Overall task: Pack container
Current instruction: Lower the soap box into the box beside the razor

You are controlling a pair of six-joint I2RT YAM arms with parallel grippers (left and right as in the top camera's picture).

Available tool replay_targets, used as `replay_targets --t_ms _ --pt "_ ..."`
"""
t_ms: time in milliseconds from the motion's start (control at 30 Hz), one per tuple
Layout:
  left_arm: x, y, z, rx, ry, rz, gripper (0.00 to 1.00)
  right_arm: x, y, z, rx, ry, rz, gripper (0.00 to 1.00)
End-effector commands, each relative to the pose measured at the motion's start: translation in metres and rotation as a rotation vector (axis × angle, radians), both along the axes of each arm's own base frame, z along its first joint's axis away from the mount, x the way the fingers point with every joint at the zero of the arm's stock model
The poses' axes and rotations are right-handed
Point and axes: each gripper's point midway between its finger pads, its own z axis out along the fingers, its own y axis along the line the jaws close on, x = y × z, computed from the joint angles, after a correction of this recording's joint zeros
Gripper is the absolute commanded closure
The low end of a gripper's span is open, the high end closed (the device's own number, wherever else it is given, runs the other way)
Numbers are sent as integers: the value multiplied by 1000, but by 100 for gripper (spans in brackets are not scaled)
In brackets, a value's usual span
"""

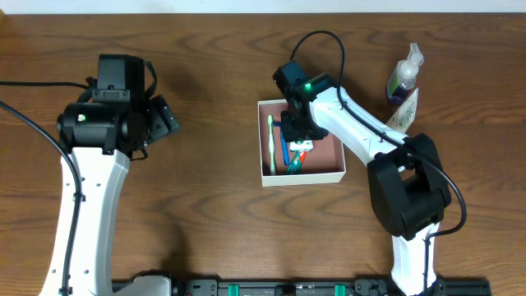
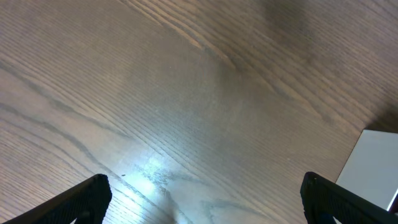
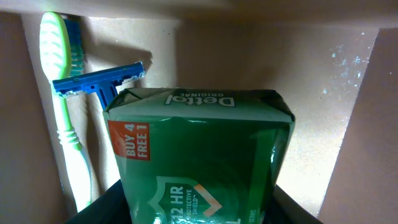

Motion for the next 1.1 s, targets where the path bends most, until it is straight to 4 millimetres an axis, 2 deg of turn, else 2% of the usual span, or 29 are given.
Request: replay_targets --t_ms 0,367,800,1067 --pt "0 2 0 -1 1 20 2 2 -4 8 11 -16 -1 54" --pt "0 2 0 -1 1 20 2 16 -22 9 25 -25 -50 52" --pt "0 2 0 -1 1 20 2 11 -10 8 45 -19 4 52" --pt "0 2 0 -1 1 20 2 5 -5 -3 31 7 26 51"
